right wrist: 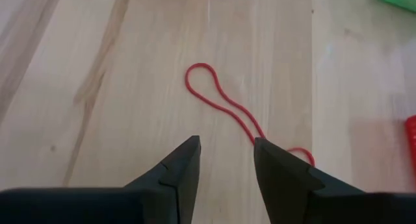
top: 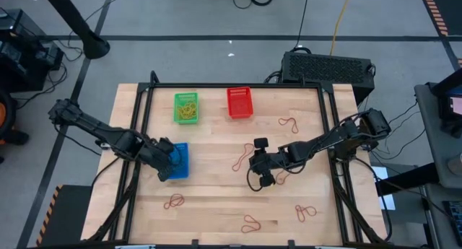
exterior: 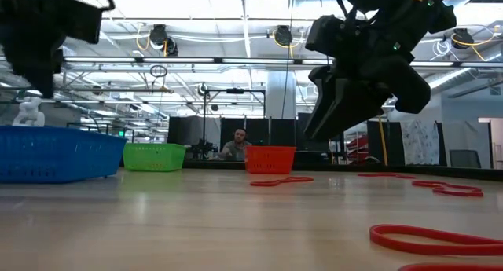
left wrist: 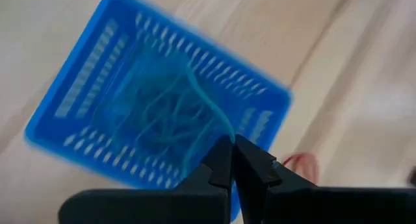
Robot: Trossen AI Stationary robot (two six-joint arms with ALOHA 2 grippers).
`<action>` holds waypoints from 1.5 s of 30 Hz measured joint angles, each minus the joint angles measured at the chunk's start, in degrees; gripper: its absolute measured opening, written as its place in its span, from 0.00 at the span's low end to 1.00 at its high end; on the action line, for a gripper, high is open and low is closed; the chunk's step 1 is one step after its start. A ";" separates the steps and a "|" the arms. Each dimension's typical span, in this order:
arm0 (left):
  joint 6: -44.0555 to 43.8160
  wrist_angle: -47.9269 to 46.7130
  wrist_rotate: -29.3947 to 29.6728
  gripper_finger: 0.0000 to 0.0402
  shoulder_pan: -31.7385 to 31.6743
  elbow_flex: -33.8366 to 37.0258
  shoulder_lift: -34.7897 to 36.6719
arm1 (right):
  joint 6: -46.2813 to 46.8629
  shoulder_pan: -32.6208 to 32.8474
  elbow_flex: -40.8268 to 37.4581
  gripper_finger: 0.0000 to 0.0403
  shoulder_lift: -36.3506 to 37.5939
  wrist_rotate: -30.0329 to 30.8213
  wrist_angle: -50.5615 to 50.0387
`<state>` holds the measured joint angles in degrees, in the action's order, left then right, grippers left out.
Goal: Sort rubber bands into baskets
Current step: Put the blue rubber band into the blue bin, then put the red rubber band into the red bin
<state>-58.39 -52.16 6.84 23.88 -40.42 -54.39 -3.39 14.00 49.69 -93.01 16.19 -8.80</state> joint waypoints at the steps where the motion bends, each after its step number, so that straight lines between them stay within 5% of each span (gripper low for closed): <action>1: -0.99 -1.31 -0.36 0.03 0.00 0.00 -0.46 | 0.24 0.00 0.00 0.34 0.00 0.00 0.00; 12: -0.67 -3.19 0.69 0.03 0.00 0.04 -3.26 | 0.80 0.00 0.00 0.34 0.00 0.00 0.24; 19: 9.92 3.34 2.12 0.03 -0.12 0.04 -3.26 | 0.80 0.00 0.00 0.34 0.00 0.00 0.37; 30: 11.32 2.58 2.82 0.33 -2.98 0.04 -3.26 | 0.76 0.00 0.00 0.34 0.00 0.00 0.37; 36: 12.79 3.82 7.52 0.38 -4.25 0.04 -3.26 | 0.48 -0.04 0.00 0.34 0.00 0.00 1.20; 41: 21.23 19.05 20.10 0.38 -3.71 0.49 -3.96 | -1.30 -0.26 0.02 0.34 0.00 -0.02 4.30; 45: 38.47 42.29 21.41 0.38 -3.13 3.95 -6.71 | -1.78 -0.84 0.02 0.34 0.00 0.00 5.92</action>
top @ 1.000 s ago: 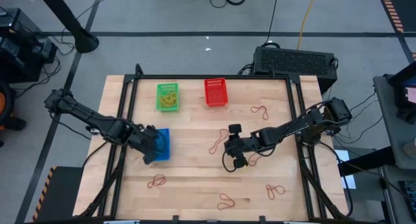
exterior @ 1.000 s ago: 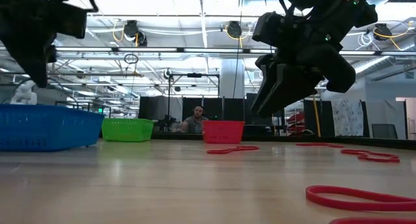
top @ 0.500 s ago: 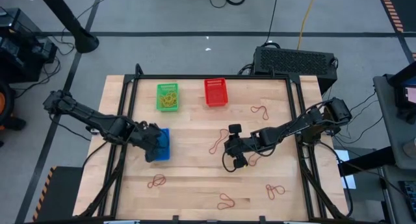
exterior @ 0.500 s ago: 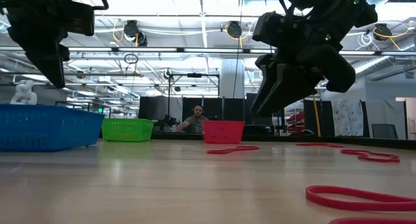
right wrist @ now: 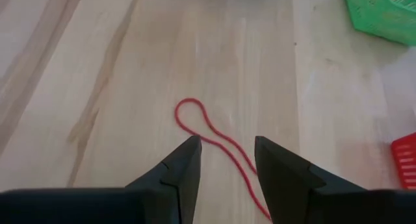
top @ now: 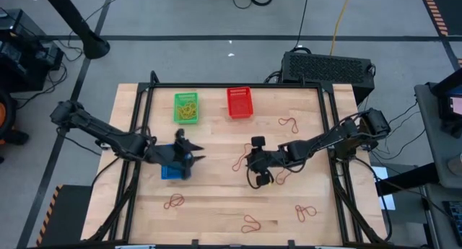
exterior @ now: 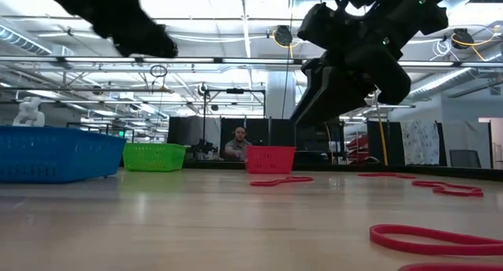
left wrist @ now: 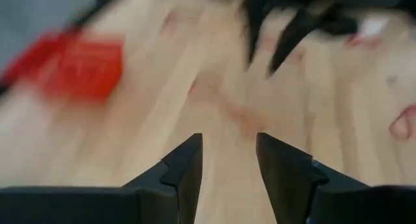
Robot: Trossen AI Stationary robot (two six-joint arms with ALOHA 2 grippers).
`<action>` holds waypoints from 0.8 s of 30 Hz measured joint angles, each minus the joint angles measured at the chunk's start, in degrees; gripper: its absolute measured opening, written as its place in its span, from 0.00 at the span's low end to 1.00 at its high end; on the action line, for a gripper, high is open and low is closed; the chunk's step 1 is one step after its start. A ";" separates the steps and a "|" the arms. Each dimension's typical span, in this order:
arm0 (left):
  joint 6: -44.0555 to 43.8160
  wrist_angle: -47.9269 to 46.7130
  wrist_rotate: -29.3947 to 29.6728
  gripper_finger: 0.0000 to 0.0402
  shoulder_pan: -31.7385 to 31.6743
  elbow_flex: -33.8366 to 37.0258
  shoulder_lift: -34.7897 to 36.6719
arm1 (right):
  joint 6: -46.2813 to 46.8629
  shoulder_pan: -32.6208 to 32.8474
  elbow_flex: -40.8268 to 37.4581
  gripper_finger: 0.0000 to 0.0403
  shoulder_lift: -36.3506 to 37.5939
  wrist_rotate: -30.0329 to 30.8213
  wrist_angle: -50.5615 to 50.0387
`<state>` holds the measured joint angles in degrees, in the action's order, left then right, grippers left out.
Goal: Sort rubber bands into baskets
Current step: Put the red rubber band into the red bin
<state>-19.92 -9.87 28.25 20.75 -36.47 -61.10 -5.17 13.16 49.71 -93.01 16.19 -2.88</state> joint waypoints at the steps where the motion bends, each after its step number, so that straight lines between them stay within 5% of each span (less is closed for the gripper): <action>1: 3.74 5.82 0.01 0.38 -0.02 1.14 -1.02 | 0.00 -0.10 0.00 0.34 0.00 0.00 0.09; 6: 14.51 31.36 -1.01 0.38 -2.57 4.88 -10.03 | 0.39 -0.21 0.04 0.34 0.03 0.28 -2.74; 12: 12.68 41.77 -10.57 0.38 -7.03 0.95 -25.86 | 5.13 -0.14 0.05 0.34 2.08 0.39 -10.29; 17: 8.36 37.04 -10.26 0.38 -9.02 -9.74 -39.02 | 9.03 -0.14 0.04 0.34 4.41 0.28 -13.10; 24: 2.35 9.88 -11.22 0.38 -12.63 -29.32 -50.35 | 10.54 0.03 0.04 0.34 4.79 -0.01 -14.77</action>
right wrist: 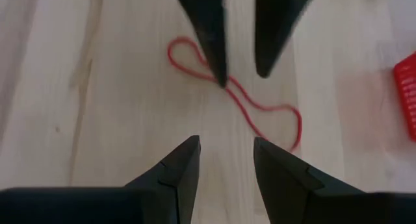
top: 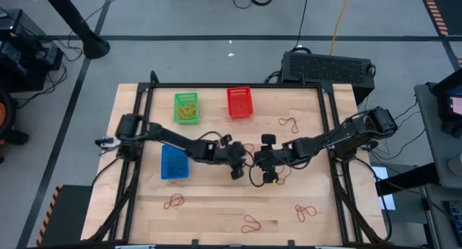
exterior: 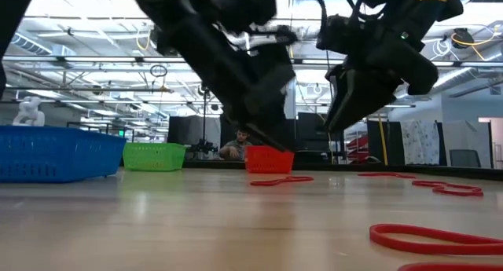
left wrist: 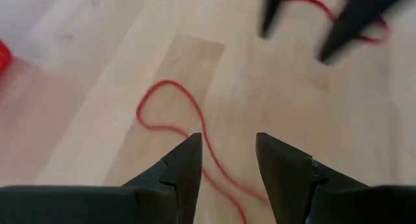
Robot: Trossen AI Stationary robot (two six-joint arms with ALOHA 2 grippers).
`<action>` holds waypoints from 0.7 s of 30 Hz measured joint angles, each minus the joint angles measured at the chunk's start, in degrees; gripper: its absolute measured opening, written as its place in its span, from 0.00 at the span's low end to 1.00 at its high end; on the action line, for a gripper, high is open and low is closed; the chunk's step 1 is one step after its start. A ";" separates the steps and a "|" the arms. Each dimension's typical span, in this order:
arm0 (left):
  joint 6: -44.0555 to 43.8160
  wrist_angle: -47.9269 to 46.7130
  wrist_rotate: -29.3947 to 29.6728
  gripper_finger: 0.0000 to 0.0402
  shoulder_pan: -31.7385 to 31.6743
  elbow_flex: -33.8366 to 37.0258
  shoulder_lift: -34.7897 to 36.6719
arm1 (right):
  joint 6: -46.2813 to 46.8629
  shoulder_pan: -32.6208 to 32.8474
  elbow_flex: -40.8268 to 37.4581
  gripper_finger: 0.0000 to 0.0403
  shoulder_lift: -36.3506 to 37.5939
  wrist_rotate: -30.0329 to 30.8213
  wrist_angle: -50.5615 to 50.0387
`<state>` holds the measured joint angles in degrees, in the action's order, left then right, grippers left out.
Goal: Sort rubber bands into baskets
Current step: Put the red rubber band into the red bin
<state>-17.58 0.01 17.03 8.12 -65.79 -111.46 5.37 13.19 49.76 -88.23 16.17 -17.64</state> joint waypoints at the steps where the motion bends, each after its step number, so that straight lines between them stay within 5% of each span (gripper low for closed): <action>1: -0.49 -1.70 -0.96 0.38 -0.59 -1.50 -1.15 | 0.00 0.00 0.00 0.34 0.00 0.01 -0.82; 7: -2.13 -2.05 -6.00 0.38 -2.14 -4.09 -6.46 | 1.09 0.04 0.00 0.34 0.00 -0.01 -4.02; 21: -4.48 -10.00 -1.27 0.38 -2.76 -4.58 -7.44 | 1.04 0.04 -0.04 0.34 -0.02 -0.01 -6.42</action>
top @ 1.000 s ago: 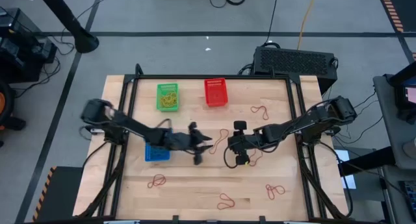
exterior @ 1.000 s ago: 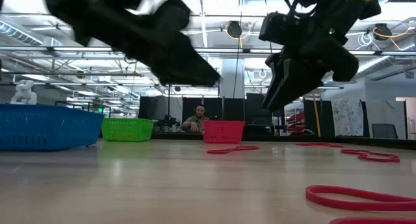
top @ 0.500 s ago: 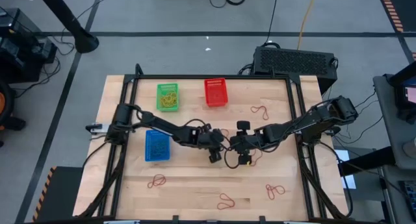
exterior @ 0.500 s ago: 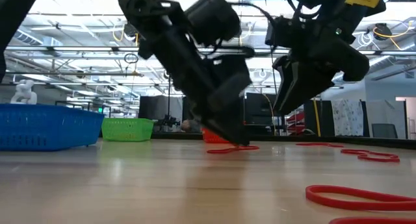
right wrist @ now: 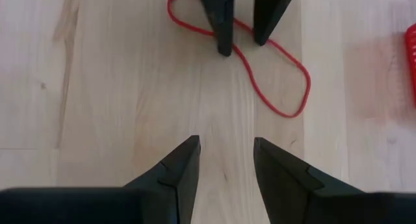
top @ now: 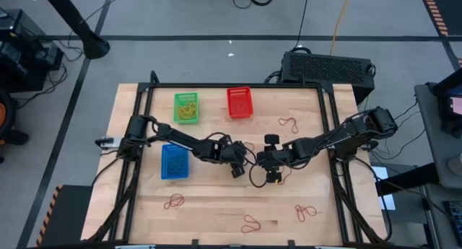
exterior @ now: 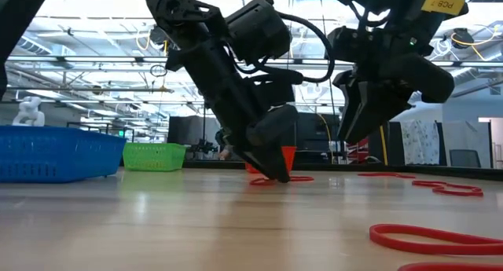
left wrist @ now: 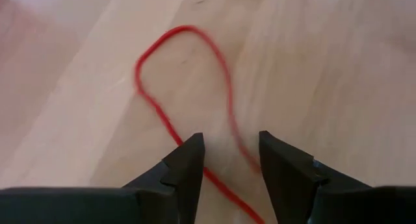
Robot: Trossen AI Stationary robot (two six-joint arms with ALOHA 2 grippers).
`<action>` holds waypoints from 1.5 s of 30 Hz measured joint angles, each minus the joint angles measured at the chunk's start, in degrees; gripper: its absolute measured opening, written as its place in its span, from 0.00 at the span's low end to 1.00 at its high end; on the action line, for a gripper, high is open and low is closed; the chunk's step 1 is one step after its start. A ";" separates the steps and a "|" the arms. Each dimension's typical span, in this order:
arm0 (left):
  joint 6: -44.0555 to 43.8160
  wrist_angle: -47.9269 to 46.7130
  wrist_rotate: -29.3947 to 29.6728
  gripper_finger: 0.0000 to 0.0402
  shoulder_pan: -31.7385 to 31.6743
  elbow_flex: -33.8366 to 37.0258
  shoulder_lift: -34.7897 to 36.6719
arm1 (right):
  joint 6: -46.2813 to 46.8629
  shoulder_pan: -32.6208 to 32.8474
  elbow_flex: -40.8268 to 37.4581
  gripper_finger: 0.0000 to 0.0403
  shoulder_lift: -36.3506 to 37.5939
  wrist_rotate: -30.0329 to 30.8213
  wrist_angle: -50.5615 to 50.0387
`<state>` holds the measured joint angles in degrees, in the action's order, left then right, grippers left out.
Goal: Sort rubber bands into baskets
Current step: Put the red rubber band into the red bin
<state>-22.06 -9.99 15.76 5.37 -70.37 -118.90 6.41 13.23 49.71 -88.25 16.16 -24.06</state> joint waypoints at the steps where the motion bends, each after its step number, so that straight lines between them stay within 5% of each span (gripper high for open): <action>1: -0.08 -0.86 0.34 0.38 -0.03 0.00 0.03 | 0.00 0.00 0.00 0.34 0.00 0.00 -0.06; 7: 0.30 -1.53 -0.47 0.32 -0.09 0.09 -0.01 | 0.18 0.02 0.00 0.34 0.00 0.00 -0.06; 14: 5.05 1.30 -4.96 0.03 0.47 0.37 -0.07 | 0.23 0.02 0.00 0.34 0.00 0.00 0.14; 22: 11.04 -3.41 2.25 0.01 1.69 0.60 9.14 | 0.25 0.07 0.00 0.34 0.00 0.00 -0.08; 31: 19.42 -6.10 10.51 0.01 -4.18 0.50 20.06 | 0.12 0.07 0.00 0.34 0.00 0.00 0.14; 45: 26.02 5.53 0.92 0.00 -21.13 0.48 21.23 | -0.21 0.04 0.00 0.34 0.00 0.02 0.71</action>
<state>3.97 -4.46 16.68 -15.77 -69.89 -97.67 6.20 13.28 49.71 -88.25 16.19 -23.35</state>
